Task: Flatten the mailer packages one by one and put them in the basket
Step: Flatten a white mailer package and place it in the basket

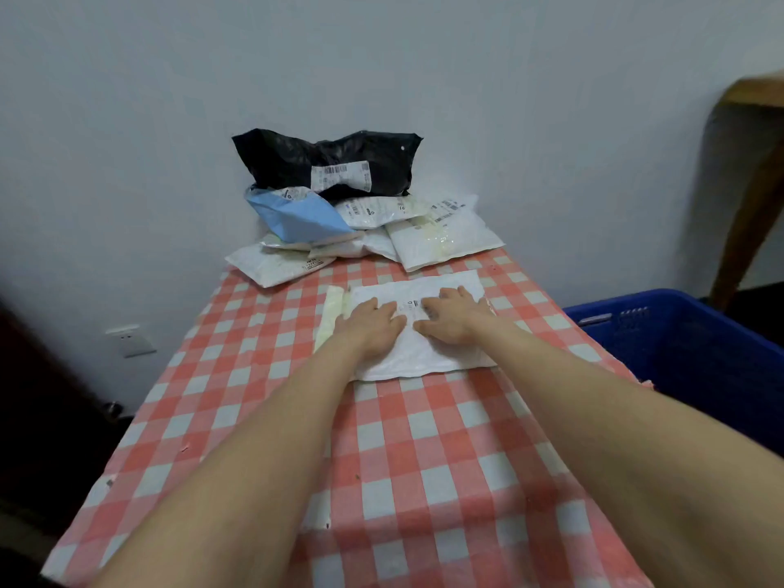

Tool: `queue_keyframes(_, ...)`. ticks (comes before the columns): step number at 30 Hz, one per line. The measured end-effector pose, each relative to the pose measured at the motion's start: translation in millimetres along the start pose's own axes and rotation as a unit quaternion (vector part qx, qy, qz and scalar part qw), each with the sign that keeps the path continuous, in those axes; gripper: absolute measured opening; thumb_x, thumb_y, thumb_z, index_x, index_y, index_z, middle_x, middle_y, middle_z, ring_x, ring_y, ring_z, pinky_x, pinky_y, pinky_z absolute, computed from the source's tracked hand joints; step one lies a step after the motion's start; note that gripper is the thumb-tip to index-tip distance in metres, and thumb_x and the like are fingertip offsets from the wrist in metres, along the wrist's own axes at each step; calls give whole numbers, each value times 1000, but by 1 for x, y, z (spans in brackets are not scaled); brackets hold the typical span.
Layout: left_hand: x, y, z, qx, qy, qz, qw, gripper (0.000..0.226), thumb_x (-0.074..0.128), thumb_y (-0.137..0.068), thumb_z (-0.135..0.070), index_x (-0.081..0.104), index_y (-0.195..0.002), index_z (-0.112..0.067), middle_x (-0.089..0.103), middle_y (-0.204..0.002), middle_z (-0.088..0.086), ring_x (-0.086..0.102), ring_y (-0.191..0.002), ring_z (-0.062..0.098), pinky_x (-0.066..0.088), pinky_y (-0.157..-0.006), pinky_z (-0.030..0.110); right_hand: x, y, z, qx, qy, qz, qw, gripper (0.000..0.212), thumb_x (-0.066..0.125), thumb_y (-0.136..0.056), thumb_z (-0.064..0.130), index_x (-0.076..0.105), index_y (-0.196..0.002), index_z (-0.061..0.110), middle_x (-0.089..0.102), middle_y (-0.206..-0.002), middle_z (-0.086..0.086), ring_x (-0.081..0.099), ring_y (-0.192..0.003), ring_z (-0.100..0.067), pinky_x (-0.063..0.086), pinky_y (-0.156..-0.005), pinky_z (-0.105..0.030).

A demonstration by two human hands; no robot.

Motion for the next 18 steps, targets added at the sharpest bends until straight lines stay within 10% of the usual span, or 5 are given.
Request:
queue_keyframes(5,-16,-4,12,-64,-4,-55,996,53,29,-96,-45,33,-145,-26,18,-157,4,17,-142,28,24,-110,53,-28,2,-22,68,-103,-73,990,56,50,-95,33,32,-147,21,23,-154,-9,26,-141,-30,33,-110,-45)
queue_keyframes(18,-23,14,32,-218,42,-91,971,57,32,-96,-45,34,-141,-10,38,-144,15,42,-127,36,39,-100,43,-25,15,-59,203,-387,-99,894,63,62,-90,17,32,-145,6,45,-141,-14,49,-124,-31,44,-91,-34)
Point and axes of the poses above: each hand's wrist, its own y-axis away from the middle knuckle, its own x-axis out of the palm, z = x × y, the point moved 5 cm from there along -y, towards the middle knuckle
